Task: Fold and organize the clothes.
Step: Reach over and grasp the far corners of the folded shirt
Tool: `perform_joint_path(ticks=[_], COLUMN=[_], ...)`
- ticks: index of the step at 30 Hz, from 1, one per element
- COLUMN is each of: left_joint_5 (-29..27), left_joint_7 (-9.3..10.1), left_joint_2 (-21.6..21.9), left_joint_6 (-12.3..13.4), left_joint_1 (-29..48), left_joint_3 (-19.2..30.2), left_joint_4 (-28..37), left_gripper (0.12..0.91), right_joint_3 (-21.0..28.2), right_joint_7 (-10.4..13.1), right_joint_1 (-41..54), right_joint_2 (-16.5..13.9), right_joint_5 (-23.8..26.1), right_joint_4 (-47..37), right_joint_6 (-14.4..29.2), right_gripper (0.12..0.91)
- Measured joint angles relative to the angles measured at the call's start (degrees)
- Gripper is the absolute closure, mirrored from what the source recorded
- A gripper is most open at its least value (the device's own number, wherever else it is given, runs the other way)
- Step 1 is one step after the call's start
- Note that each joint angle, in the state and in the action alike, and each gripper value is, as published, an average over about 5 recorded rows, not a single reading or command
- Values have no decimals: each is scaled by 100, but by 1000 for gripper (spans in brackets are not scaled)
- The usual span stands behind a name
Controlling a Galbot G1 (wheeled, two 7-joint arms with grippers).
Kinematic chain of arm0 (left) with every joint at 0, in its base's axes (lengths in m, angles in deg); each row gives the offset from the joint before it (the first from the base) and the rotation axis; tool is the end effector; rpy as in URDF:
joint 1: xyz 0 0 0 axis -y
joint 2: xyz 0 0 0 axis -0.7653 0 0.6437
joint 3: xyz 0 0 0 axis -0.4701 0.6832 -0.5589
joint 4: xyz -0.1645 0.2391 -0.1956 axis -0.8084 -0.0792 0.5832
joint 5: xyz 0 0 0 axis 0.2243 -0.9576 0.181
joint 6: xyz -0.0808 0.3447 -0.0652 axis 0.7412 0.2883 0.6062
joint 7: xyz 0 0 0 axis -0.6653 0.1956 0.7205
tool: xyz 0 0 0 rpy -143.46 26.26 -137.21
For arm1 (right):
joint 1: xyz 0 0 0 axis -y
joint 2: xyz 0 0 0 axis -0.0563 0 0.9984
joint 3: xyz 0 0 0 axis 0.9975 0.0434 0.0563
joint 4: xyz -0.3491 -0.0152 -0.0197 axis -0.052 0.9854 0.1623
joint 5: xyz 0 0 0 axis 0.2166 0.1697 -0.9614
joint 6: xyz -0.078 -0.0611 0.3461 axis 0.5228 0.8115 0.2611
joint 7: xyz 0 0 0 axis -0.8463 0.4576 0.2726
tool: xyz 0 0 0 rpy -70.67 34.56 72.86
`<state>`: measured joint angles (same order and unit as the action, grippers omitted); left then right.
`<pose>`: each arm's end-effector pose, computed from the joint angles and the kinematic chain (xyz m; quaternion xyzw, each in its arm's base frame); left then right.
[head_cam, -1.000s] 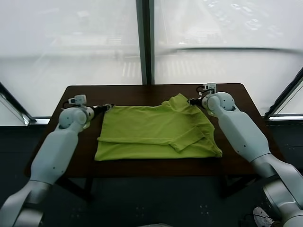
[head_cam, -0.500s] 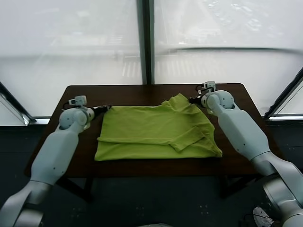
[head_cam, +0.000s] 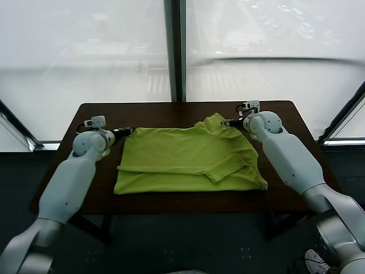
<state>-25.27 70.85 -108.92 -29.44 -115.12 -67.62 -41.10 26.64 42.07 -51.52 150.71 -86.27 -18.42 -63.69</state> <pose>0.4883 0.1334 -0.2739 -0.0772 -0.9265 0.1198 0.3484 0.5562 -0.0674 -0.2389 0.1138 -0.9208 -0.0155 0.3728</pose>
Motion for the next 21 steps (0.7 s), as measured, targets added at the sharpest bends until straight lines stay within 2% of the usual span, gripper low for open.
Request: perform_joint_path(ticks=[4, 7, 12, 21], left_joint_5=[-1, 0, 3, 18], left_joint_7=[1, 1, 1, 0], left_joint_2=[0, 2, 7, 3], left_joint_6=[0, 0, 0, 0], left_joint_1=[-8, -10, -14, -28], left_joint_3=[0, 0, 0, -22], left_joint_4=[-5, -8, -12, -36], left_gripper=[794, 794, 794, 799], right_joint_3=[9, 24, 26, -209], right_joint_7=[-2, -6, -9, -112], right_joint_1=[-20, -25, -26, -101], right_joint_2=[-5, -6, -4, -98], right_joint_5=[0, 0, 2, -134], right_joint_4=[13, 17, 28, 252], right_joint_6=[0, 0, -1, -10], right_gripper=[755, 855, 885, 886])
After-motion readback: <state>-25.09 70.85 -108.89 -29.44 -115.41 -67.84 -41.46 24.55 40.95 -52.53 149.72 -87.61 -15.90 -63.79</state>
